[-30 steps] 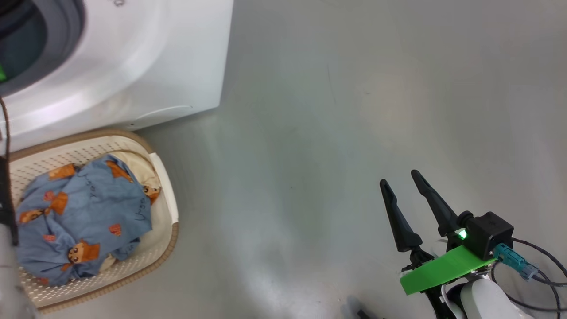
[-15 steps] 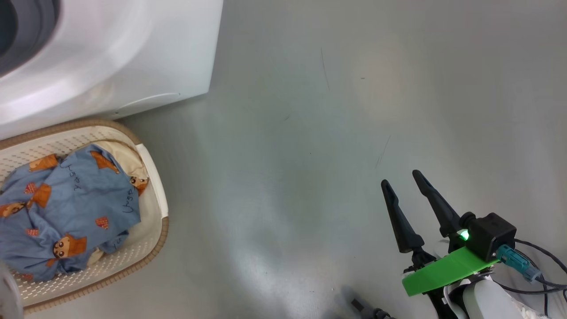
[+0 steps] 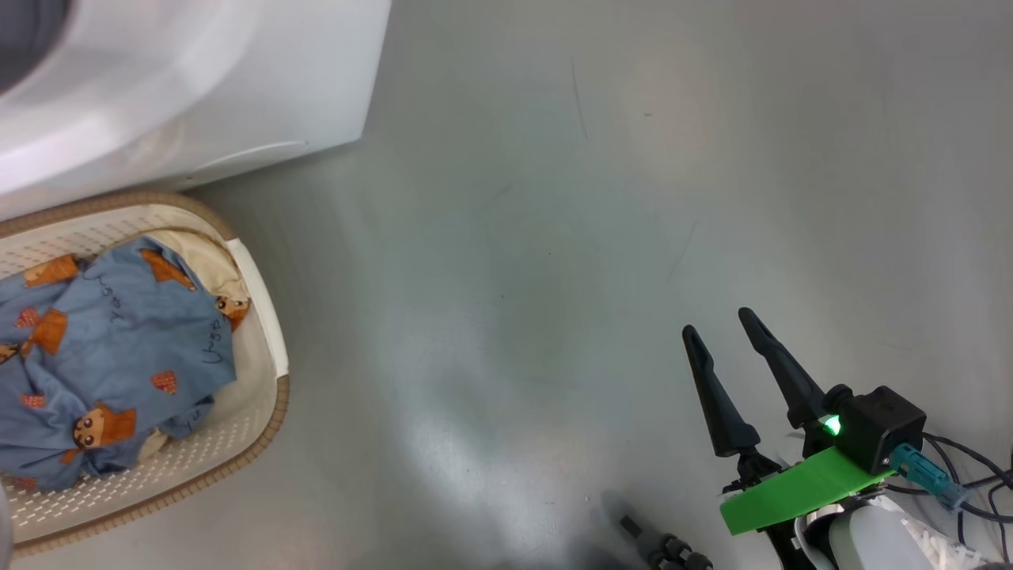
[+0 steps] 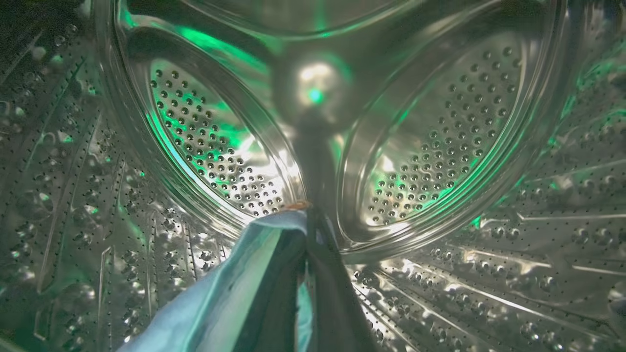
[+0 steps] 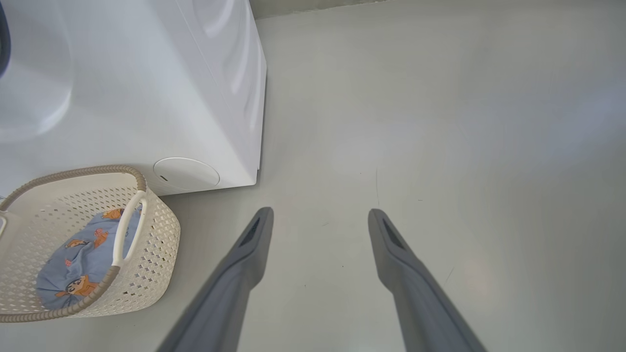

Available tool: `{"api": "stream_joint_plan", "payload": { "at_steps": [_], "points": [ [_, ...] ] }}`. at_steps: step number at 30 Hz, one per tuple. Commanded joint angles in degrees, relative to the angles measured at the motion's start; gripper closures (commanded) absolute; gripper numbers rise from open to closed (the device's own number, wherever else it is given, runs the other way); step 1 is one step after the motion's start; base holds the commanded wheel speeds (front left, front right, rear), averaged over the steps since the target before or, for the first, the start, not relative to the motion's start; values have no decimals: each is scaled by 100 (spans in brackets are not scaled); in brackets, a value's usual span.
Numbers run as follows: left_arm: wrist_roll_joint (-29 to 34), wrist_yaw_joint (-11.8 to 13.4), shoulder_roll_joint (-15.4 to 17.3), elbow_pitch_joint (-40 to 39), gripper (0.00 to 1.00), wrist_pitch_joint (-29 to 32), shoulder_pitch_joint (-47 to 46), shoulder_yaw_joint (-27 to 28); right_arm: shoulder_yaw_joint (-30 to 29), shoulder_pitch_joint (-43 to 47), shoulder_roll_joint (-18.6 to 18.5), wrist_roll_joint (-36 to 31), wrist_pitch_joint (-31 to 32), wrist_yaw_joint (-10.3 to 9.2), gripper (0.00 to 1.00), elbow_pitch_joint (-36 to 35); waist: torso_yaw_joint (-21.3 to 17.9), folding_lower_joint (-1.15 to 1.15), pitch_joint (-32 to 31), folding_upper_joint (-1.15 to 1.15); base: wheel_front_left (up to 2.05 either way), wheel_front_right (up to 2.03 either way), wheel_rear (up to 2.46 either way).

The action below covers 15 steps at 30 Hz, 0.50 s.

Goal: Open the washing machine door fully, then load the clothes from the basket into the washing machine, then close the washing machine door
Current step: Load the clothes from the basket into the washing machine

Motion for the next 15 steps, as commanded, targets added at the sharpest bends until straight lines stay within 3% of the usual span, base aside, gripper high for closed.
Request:
{"api": "stream_joint_plan", "payload": {
  "at_steps": [1, 9, 15],
  "points": [
    [41, -39, 245, -373, 100, -29, -87, 64, 119, 237, -74, 32, -27, 9, 0, -135, -30, 0, 68, 0, 0, 0, 0],
    [248, -22, 284, -850, 100, -29, -29, 100, 153, 274, -47, 48, -27, 9, 0, -145, -142, 0, 142, 0, 0, 0, 0],
    [542, -9, 366, -115, 100, -29, -166, -178, 180, 390, -32, 57, -27, 9, 0, -109, -173, 0, 80, 0, 0, 0, 0]
  ]
}}
